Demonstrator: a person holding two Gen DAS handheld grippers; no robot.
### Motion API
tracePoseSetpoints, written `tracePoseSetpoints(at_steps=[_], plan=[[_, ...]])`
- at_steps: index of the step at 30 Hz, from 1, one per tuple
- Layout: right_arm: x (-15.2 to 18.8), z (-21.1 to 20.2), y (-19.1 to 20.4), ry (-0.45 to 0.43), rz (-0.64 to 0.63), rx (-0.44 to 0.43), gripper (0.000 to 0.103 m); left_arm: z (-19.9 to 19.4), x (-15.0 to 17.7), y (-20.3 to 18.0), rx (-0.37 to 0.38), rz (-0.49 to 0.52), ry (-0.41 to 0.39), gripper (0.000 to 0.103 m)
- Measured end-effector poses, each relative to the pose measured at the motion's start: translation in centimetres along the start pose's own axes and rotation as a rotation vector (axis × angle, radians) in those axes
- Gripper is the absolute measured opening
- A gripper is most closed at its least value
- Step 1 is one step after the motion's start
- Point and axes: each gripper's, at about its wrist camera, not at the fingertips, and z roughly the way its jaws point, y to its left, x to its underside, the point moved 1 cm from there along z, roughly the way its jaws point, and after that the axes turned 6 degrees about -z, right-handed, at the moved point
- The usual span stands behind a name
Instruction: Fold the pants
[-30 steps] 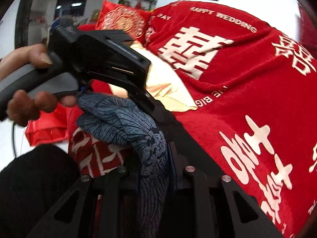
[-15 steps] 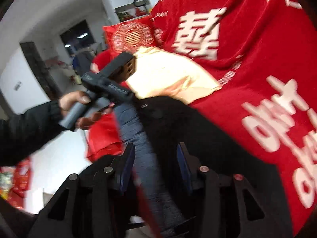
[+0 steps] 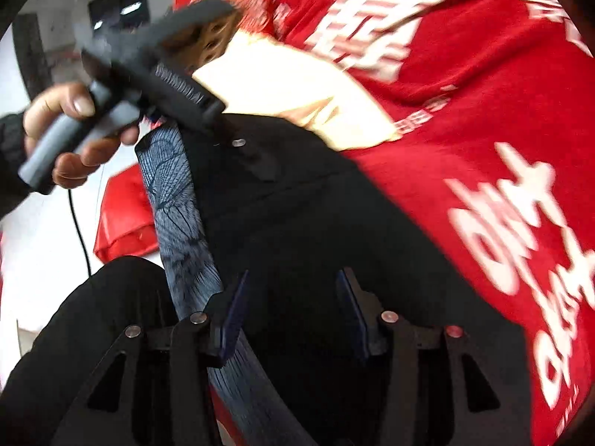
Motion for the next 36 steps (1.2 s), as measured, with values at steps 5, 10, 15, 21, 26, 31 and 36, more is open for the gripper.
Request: tracePoseSetpoints(at_steps=[5, 10, 15, 21, 26, 31, 36], plan=[[5.4, -6.1, -5.0, 0.007, 0.107, 0.124, 0.054, -0.6, 0.8, -5.1, -0.079, 0.076, -0.011, 0.025], [10.3, -8.5, -7.8, 0.055, 0.201, 0.177, 0.054, -0.5, 2.2, -9.9, -0.137, 0.127, -0.031, 0.025], [12.8, -10.1, -8.9, 0.03, 0.258, 0.188, 0.054, -0.6, 5.8, -17.3, -0.174, 0.266, -0.061, 0.025], [14.5, -11.9, -10.2, -0.009, 0.291, 0.223, 0.054, 2.3, 10.0, -25.8, -0.159, 0.376, -0.031, 0.025], [17.3, -13.9, -11.8, 0.005, 0.315, 0.255, 0.054, 6.6, 12.4, -32.2, -0.09, 0.46, 0.036, 0.025], [20.5, -14.8, -12.5, 0.051, 0.323, 0.297, 0.053, 13.3, 14.1, -34.9, -0.063, 0.475, 0.157, 0.02], [22.9, -17.0, -13.7, 0.032, 0.403, 0.307, 0.057, 18.1, 14.2, -33.5, -0.062, 0.391, 0.23, 0.019]])
